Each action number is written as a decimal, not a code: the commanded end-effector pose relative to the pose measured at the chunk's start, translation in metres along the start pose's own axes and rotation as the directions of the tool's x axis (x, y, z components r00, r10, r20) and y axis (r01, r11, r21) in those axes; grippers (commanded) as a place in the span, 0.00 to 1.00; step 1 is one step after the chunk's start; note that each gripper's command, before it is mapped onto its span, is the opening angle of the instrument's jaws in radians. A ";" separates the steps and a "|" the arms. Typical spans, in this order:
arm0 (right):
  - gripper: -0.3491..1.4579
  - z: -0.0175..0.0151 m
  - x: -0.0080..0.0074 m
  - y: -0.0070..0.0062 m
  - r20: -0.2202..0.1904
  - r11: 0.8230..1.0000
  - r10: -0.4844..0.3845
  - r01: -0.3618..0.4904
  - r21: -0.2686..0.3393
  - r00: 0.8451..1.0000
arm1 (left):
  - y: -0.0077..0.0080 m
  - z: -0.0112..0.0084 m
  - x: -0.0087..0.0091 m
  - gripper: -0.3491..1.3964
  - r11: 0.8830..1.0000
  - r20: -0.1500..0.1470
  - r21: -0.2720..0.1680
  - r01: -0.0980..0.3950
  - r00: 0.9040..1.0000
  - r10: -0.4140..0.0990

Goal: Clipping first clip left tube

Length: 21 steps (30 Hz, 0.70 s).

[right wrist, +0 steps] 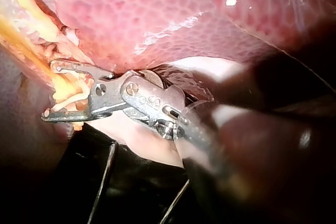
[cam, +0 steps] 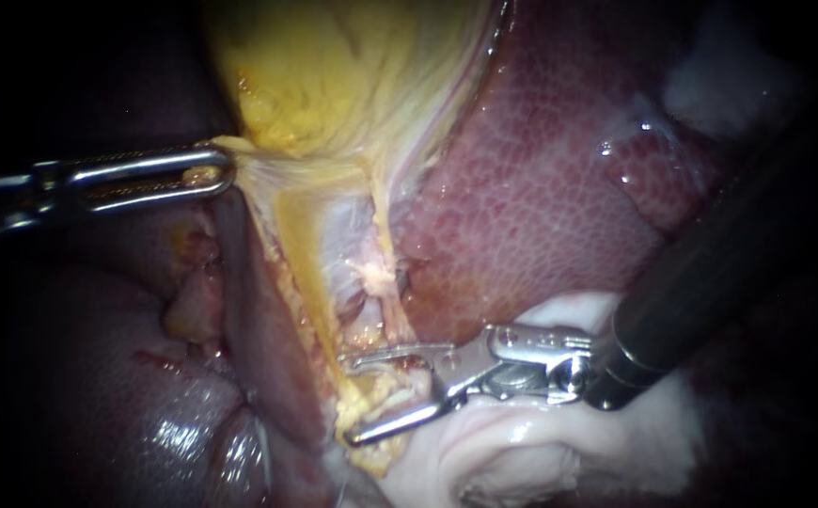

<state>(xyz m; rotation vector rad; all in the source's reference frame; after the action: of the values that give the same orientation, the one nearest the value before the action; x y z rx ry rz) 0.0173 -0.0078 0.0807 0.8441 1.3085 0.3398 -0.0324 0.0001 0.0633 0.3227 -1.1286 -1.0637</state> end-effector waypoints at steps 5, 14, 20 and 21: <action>0.52 -0.0022 0.0015 -0.0003 -0.009 1.000 0.012 -0.012 -0.017 1.000 | -0.0002 -0.0001 -0.0001 0.00 1.000 0.000 -0.001 0.000 1.000 0.000; 0.52 -0.0047 0.0031 -0.0002 -0.017 0.999 0.014 -0.015 -0.040 1.000 | -0.0008 -0.0002 -0.0001 0.00 1.000 0.001 -0.004 0.001 1.000 -0.001; 0.52 -0.0042 0.0030 0.0002 -0.018 0.999 0.013 -0.014 -0.044 1.000 | -0.0015 -0.0002 -0.0002 0.00 1.000 0.005 -0.005 0.002 1.000 -0.002; 0.52 -0.0040 0.0030 0.0003 -0.018 0.999 0.013 -0.014 -0.045 1.000 | -0.0016 -0.0002 -0.0002 0.00 1.000 0.005 -0.006 0.002 1.000 -0.002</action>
<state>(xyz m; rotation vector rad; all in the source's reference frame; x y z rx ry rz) 0.0145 -0.0043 0.0788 0.8121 1.3079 0.3868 -0.0331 -0.0005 0.0620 0.3184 -1.1303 -1.0687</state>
